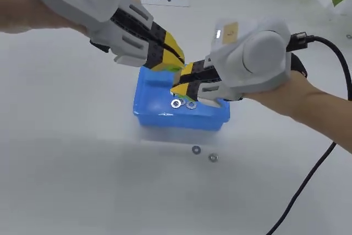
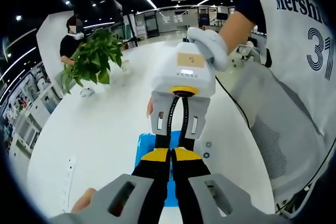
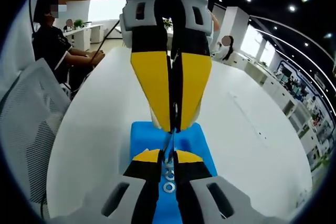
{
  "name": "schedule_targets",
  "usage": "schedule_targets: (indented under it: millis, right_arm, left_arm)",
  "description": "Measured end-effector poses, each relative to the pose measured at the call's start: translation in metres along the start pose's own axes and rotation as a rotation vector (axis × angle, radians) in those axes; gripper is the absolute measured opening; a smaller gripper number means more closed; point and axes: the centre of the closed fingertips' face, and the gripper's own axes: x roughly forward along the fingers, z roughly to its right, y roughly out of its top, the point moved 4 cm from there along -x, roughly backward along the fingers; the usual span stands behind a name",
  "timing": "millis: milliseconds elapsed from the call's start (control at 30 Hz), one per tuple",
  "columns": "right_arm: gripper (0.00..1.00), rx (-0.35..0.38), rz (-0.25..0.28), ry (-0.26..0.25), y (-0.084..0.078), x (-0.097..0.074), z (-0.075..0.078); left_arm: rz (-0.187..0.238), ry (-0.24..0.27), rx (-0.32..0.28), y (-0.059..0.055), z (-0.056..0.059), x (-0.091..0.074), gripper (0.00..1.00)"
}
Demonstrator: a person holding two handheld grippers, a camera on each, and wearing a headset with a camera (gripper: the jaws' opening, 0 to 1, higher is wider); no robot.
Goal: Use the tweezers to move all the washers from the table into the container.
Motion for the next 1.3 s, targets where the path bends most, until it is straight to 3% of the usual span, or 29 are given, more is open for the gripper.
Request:
schedule_targets:
  millis: [233, 500, 933, 1300]
  right_arm:
    - [0.1, 0.024, -0.016, 0.036, -0.01, 0.015, -0.004]
    - [0.1, 0.044, -0.025, 0.064, -0.016, 0.026, -0.01]
    - [0.12, 0.023, -0.03, 0.041, -0.015, 0.023, -0.011]
    - [0.12, 0.03, 0.01, 0.011, -0.004, 0.01, -0.007]
  left_arm:
    - [-0.002, -0.008, -0.047, -0.023, -0.003, 0.005, 0.05]
    - [-0.016, -0.021, -0.067, -0.037, -0.004, 0.009, 0.05]
    - [-0.018, -0.017, -0.068, -0.035, -0.002, 0.009, 0.05]
    - [-0.025, 0.01, -0.035, -0.023, 0.005, 0.0, 0.05]
